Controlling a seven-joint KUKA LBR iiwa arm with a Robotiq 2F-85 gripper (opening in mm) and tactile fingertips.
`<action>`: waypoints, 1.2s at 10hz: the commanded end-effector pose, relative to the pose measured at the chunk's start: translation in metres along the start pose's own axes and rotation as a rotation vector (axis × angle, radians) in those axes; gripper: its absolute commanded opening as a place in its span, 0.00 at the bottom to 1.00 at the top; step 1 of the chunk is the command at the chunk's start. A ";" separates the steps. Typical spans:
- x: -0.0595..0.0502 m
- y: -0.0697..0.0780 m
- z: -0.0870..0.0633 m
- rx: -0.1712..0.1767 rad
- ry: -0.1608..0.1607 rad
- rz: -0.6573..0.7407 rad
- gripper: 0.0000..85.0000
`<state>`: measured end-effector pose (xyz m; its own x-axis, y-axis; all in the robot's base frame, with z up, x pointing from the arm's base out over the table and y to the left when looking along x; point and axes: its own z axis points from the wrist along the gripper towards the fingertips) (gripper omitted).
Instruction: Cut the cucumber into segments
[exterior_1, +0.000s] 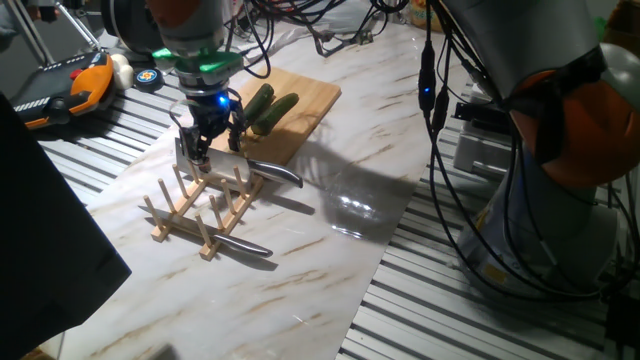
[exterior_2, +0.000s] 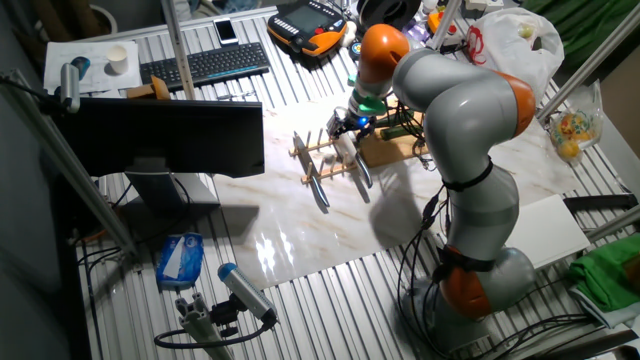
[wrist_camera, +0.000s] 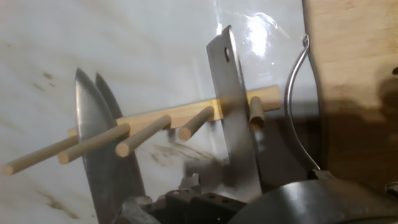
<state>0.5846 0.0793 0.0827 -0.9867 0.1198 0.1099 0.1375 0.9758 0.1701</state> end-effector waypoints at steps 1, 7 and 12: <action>0.000 -0.001 0.000 -0.004 0.001 -0.002 1.00; 0.001 -0.001 -0.002 -0.036 0.003 0.002 1.00; -0.001 -0.002 -0.003 -0.036 0.000 -0.001 1.00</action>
<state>0.5851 0.0770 0.0849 -0.9870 0.1189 0.1085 0.1393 0.9686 0.2058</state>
